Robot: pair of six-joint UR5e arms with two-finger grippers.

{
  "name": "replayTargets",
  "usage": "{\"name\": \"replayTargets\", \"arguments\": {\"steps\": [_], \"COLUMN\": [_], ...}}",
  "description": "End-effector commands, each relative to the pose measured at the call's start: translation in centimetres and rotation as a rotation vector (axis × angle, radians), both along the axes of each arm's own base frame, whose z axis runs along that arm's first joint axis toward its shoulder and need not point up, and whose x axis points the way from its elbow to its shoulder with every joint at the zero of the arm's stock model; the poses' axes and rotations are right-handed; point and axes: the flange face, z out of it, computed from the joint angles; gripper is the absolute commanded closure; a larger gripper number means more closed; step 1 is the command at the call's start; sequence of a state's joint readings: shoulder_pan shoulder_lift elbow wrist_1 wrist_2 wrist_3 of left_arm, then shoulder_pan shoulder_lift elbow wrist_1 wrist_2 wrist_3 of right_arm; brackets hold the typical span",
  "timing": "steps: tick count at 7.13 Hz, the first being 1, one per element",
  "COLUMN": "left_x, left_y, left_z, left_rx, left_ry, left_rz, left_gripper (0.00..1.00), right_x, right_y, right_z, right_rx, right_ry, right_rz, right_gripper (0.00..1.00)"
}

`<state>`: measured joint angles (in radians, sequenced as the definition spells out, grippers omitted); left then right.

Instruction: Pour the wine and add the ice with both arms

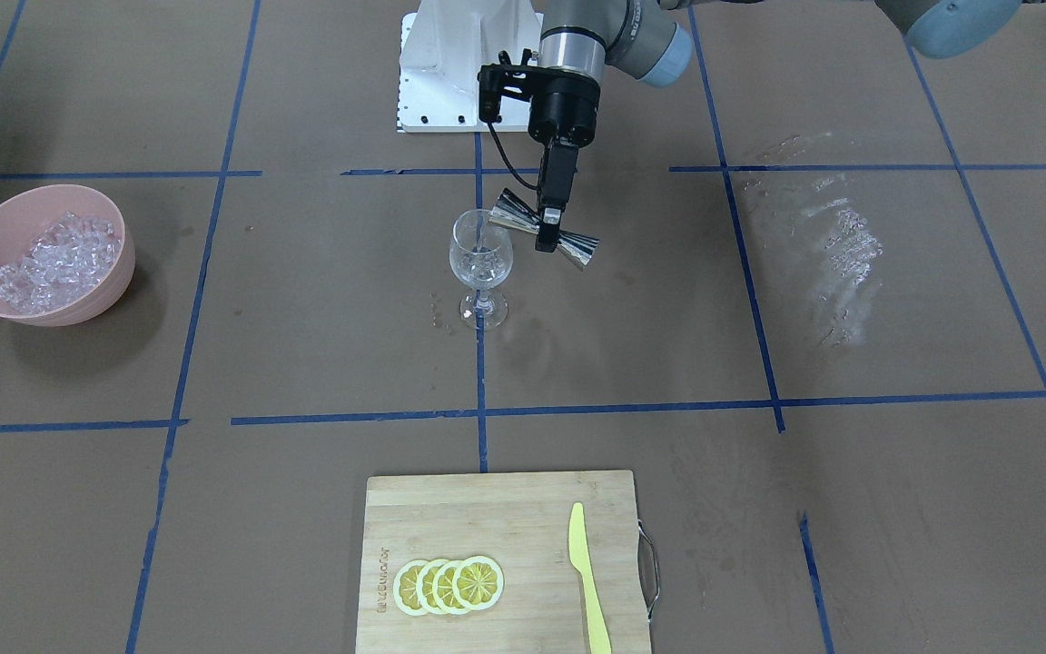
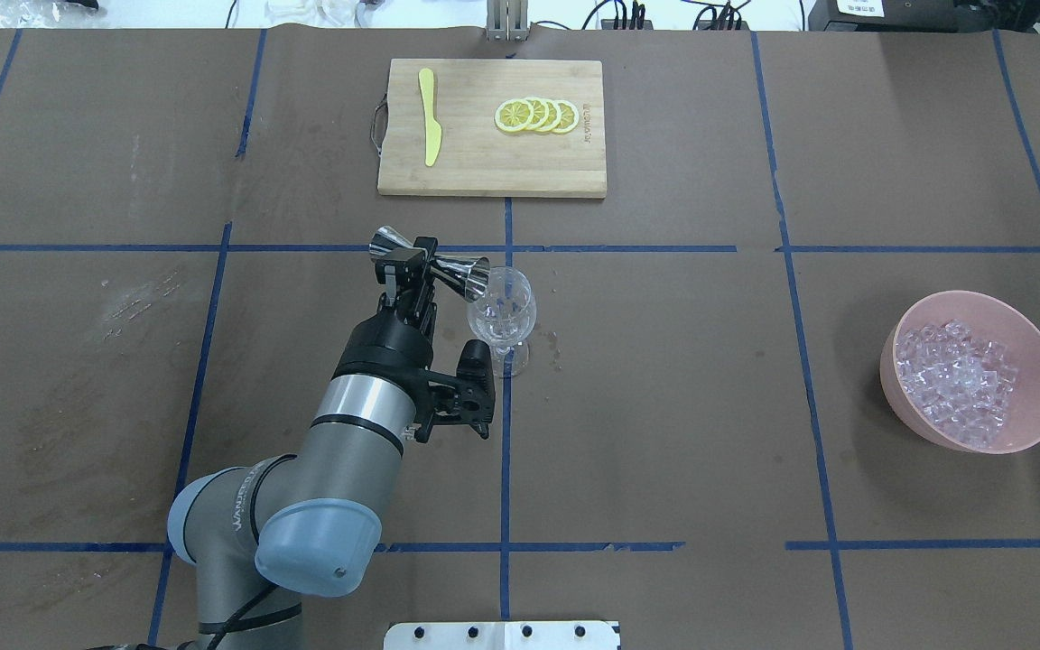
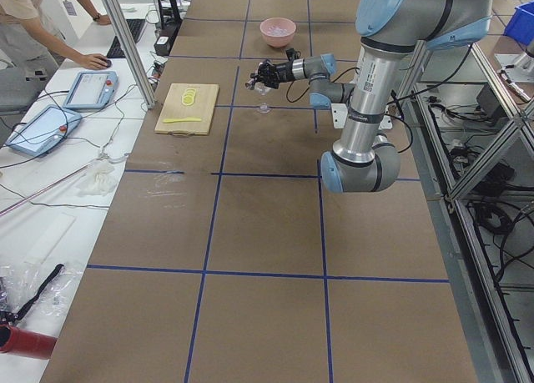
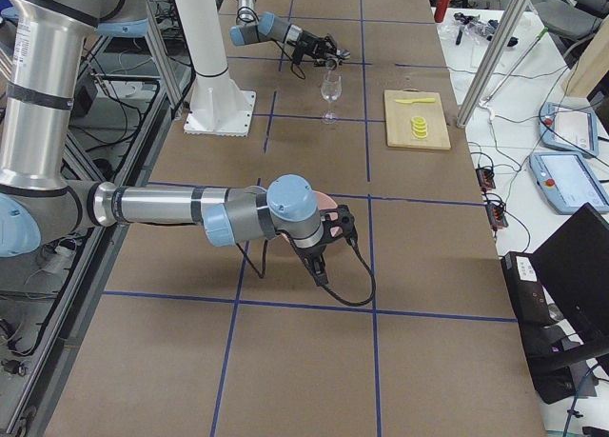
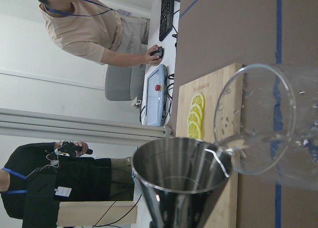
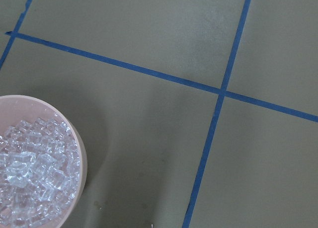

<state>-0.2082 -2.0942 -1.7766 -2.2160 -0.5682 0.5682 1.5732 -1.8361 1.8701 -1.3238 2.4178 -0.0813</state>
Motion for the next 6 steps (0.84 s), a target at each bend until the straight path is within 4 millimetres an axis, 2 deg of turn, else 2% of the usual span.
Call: {"name": "replayTargets", "arguments": {"steps": [1,3,4,6], "left_x": [-0.1,-0.1,-0.3,-0.5], "left_y": [0.1,0.0,0.1,0.1], "left_z": [-1.2,-1.4,-2.7,-3.4], "left_rx": [0.063,0.092,0.118,0.124], "left_ry": [-0.136,-0.202,-0.234,-0.186], "left_rz": [0.017,0.015,0.016,0.012], "left_gripper": [1.0,1.0,1.0,1.0], "right_x": [0.0,0.0,0.0,0.0], "right_y": [0.0,0.0,0.0,0.1], "right_z": [0.2,0.2,0.3,0.4], "right_rx": [-0.003,-0.005,-0.006,-0.008], "right_ry": [0.0,0.0,0.0,0.0], "right_rz": [0.001,0.001,0.001,0.001], "right_gripper": [0.0,0.0,0.0,0.0]}}
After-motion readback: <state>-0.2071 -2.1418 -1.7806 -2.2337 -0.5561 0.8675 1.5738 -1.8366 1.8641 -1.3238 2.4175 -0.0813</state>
